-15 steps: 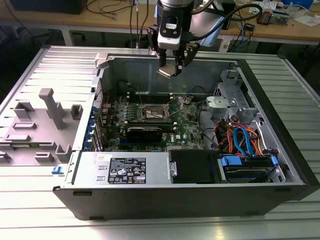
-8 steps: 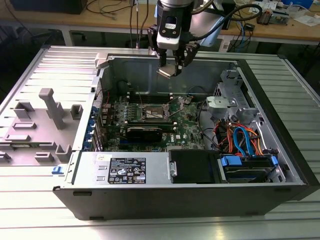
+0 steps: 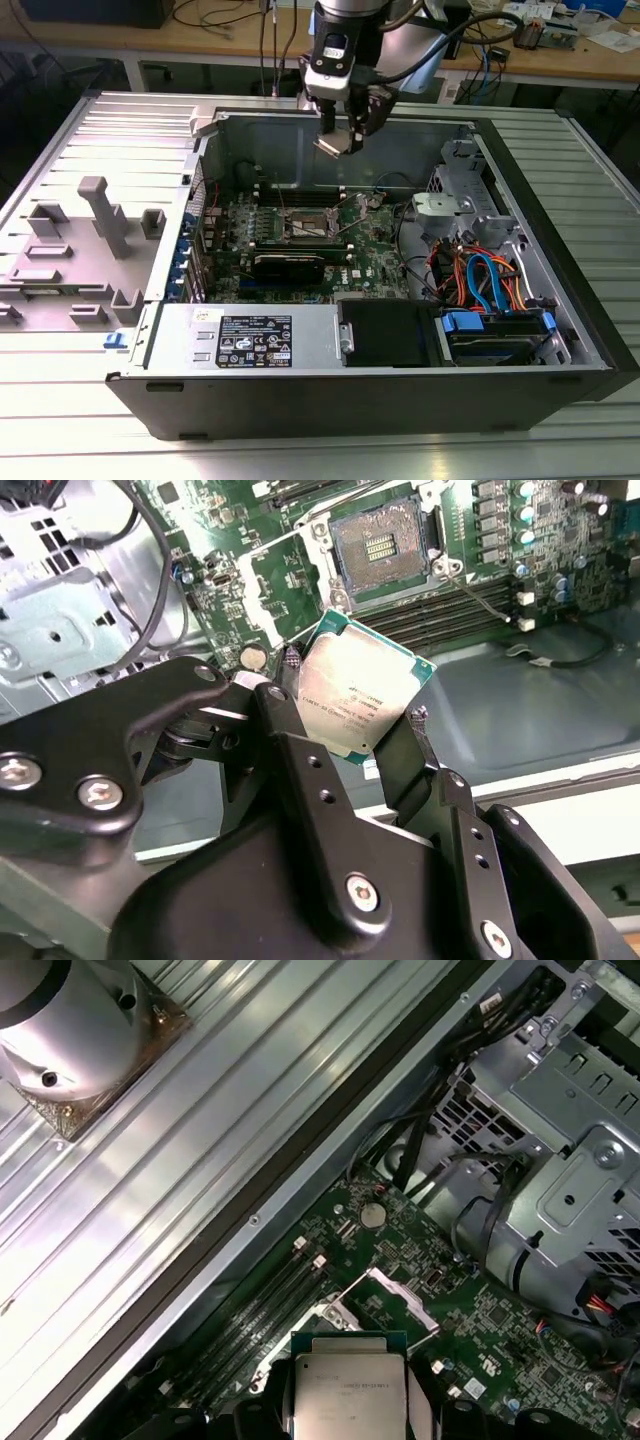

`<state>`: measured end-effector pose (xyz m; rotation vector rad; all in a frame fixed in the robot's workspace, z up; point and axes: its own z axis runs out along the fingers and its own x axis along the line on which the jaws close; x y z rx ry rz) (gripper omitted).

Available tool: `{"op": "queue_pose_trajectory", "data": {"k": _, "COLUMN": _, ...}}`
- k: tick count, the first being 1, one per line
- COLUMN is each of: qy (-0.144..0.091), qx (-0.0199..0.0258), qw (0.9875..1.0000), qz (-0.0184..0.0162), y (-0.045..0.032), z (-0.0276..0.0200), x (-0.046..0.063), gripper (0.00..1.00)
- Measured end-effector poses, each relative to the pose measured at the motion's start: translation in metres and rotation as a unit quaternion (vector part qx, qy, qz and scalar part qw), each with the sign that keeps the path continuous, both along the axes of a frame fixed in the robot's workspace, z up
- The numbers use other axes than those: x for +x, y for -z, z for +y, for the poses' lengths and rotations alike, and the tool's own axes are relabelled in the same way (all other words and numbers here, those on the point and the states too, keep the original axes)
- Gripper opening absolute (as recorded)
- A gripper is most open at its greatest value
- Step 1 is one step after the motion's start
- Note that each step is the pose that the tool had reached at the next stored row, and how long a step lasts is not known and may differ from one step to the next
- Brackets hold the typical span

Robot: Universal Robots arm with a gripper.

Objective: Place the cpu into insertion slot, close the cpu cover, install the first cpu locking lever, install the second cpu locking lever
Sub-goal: 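Place the cpu into insertion slot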

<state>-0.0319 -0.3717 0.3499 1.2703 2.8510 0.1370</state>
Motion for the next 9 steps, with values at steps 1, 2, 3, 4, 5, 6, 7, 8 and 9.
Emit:
{"op": "queue_pose_trajectory", "data": {"k": 1, "qy": 0.005, "qx": 0.0000, "qw": 1.0000, "qz": 0.0000, "y": 0.0002, "z": 0.0000, "x": 0.0000, "gripper": 0.54}}
{"op": "queue_pose_trajectory", "data": {"k": 2, "qy": 0.011, "qx": 0.0000, "qw": 0.9999, "qz": 0.0000, "y": 0.0004, "z": 0.0000, "x": 0.0000, "gripper": 0.54}}
{"op": "queue_pose_trajectory", "data": {"k": 3, "qy": 0.017, "qx": 0.0000, "qw": 0.9999, "qz": 0.0000, "y": 0.0006, "z": 0.0000, "x": 0.0000, "gripper": 0.54}}
{"op": "queue_pose_trajectory", "data": {"k": 4, "qy": 0.024, "qx": 0.0000, "qw": 0.9997, "qz": 0.0000, "y": 0.0008, "z": 0.0000, "x": 0.0000, "gripper": 0.54}}
{"op": "queue_pose_trajectory", "data": {"k": 5, "qy": 0.029, "qx": 0.0000, "qw": 0.9996, "qz": 0.0000, "y": 0.0010, "z": 0.0000, "x": 0.0000, "gripper": 0.54}}
{"op": "queue_pose_trajectory", "data": {"k": 6, "qy": 0.037, "qx": 0.0000, "qw": 0.9993, "qz": 0.0001, "y": 0.0013, "z": 0.0000, "x": 0.0000, "gripper": 0.54}}
{"op": "queue_pose_trajectory", "data": {"k": 7, "qy": 0.043, "qx": 0.0000, "qw": 0.9991, "qz": 0.0001, "y": 0.0015, "z": 0.0000, "x": 0.0000, "gripper": 0.54}}
{"op": "queue_pose_trajectory", "data": {"k": 8, "qy": 0.049, "qx": 0.0000, "qw": 0.9988, "qz": 0.0001, "y": 0.0017, "z": 0.0000, "x": 0.0000, "gripper": 0.54}}
{"op": "queue_pose_trajectory", "data": {"k": 9, "qy": 0.057, "qx": 0.0000, "qw": 0.9984, "qz": 0.0003, "y": 0.0019, "z": 0.0000, "x": 0.0000, "gripper": 0.54}}
